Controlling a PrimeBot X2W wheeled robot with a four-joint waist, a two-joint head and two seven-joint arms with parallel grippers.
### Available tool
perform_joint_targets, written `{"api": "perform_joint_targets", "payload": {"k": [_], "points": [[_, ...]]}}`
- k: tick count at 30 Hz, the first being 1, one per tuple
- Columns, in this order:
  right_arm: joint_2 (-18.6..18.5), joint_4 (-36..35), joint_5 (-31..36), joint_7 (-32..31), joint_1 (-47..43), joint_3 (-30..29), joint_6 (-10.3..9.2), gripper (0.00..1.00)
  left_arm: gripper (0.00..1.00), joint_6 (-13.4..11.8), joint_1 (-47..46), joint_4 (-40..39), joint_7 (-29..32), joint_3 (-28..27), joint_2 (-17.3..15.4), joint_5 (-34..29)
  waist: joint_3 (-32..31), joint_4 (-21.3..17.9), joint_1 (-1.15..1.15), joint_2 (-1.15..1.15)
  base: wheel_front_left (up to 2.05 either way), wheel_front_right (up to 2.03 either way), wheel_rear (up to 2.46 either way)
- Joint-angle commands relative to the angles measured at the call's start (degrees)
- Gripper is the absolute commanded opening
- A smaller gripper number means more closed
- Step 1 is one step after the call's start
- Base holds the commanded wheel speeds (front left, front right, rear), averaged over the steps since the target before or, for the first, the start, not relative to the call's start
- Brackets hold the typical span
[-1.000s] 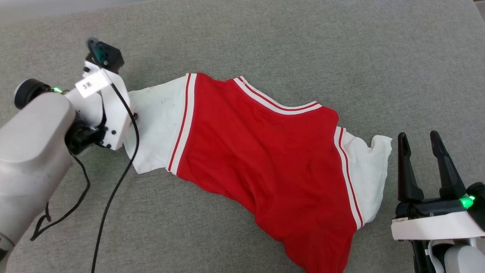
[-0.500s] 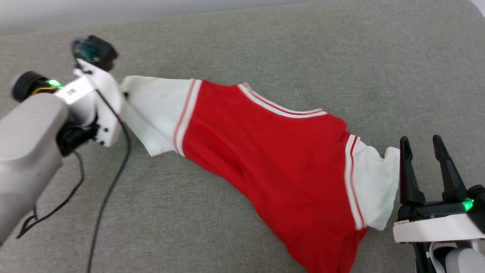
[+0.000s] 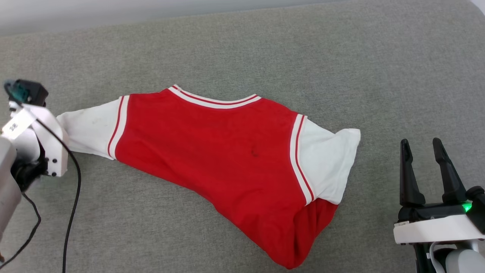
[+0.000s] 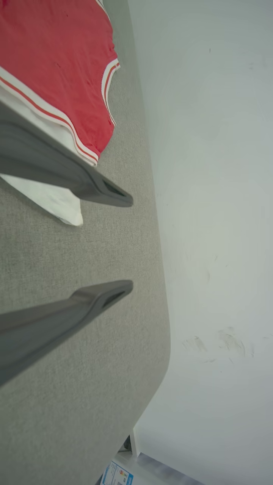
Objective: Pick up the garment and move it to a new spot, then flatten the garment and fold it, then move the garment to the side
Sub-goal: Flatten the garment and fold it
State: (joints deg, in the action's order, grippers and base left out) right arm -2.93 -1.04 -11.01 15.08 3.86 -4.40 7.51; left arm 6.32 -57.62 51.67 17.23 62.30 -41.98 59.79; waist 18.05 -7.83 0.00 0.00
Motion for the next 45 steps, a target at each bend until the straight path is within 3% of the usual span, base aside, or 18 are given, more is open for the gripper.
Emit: {"api": "perform_joint_targets", "payload": {"k": [1, 5, 6, 7, 8, 11, 16, 20, 25, 30, 33, 37, 40, 45], "points": [[0.1, 0.2, 0.4, 0.1, 0.2, -0.1, -0.04, 1.0, 0.0, -0.3, 1.4, 1.5, -0.8, -0.3, 0.7, 0.6, 0.2, -0.4, 0.0, 0.0, 0.0, 0.0, 0.0], [0.1, 0.3, 0.8, 0.1, 0.3, -0.5, -0.04, 1.0, 0.0, 0.2, 4.0, 4.4, -3.3, -0.6, 3.1, 1.8, -0.3, -0.7, 0.0, 0.0, 0.0, 0.0, 0.0], [0.1, 0.3, 1.1, 0.1, 0.4, -0.6, -0.04, 1.0, 0.16, 0.4, 4.2, 4.8, -4.6, -0.6, 3.6, 1.8, -0.6, -0.7, 0.0, 0.0, 0.0, 0.0, 0.0], [0.1, 0.1, 1.5, 0.1, 0.5, -0.8, -0.04, 1.0, 0.97, 0.4, 4.2, 5.0, -6.4, -0.6, 4.0, 1.3, -1.0, -0.6, 0.0, 0.0, 0.0, 0.0, 0.0], [0.1, -0.1, 1.9, 0.1, 0.6, -1.0, -0.04, 1.0, 1.0, 0.4, 3.9, 5.4, -8.7, -0.9, 4.3, 1.1, -1.5, -0.5, 0.0, 0.0, 0.0, 0.0, 0.0], [0.1, -0.3, 2.7, 0.1, 1.0, -1.1, -0.04, 1.0, 1.0, 0.1, 3.7, 6.1, -13.9, -1.2, 4.6, -0.1, -2.7, -0.4, 0.0, 0.0, 0.0, 0.0, 0.0], [0.1, -2.3, 7.6, 0.1, 2.9, -3.3, -0.04, 1.0, 1.0, -3.1, 4.9, 6.0, -29.2, -1.9, 6.6, -3.0, -7.1, 1.2, 0.0, 0.0, 0.0, 0.0, 0.0], [0.1, -3.3, 11.2, 0.1, 4.8, -4.1, -0.04, 1.0, 1.0, -6.6, 6.4, 2.6, -32.3, -4.8, 7.5, -4.0, -9.4, 2.7, 0.0, 0.0, 0.0, 0.0, 0.0], [-3.9, -1.6, 11.9, 0.1, 7.7, -2.9, -0.04, 1.0, 1.0, -14.2, 12.4, -12.0, -32.4, -14.7, 6.6, -10.9, -11.0, 4.6, 0.0, 0.0, 0.0, 0.0, 0.0], [-11.3, 4.3, 9.5, -1.5, 11.5, 1.8, -0.04, 1.0, 1.0, -21.9, 24.2, -29.0, -32.4, -25.1, 6.9, -19.8, -11.7, 6.0, 0.0, 0.0, 0.0, 0.0, 0.0], [-16.7, 7.5, 6.2, -7.7, 14.2, 6.4, -0.04, 1.0, 1.0, -24.9, 31.5, -36.4, -32.4, -30.5, 7.9, -24.7, -11.8, 6.7, 0.0, 0.0, 0.0, 0.0, 0.0], [-23.8, 9.3, -0.8, -18.5, 17.1, 13.2, -0.04, 1.0, 1.0, -26.9, 39.4, -43.7, -32.4, -35.5, 10.4, -30.1, -11.7, 7.8, 0.0, 0.0, 0.0, 0.0, 0.0], [-28.8, 9.5, -7.3, -28.0, 18.4, 18.9, -0.04, 1.0, 1.0, -27.3, 43.9, -47.4, -32.4, -38.6, 12.9, -33.7, -11.4, 8.7, 0.0, 0.0, 0.0, 0.0, 0.0], [-35.5, 8.5, -18.4, -43.6, 20.1, 26.6, -0.05, 1.0, 1.0, -25.8, 49.3, -50.8, -32.4, -42.8, 17.5, -38.8, -10.0, 10.3, 0.0, 0.0, 0.0, 0.0, 0.0]]}}
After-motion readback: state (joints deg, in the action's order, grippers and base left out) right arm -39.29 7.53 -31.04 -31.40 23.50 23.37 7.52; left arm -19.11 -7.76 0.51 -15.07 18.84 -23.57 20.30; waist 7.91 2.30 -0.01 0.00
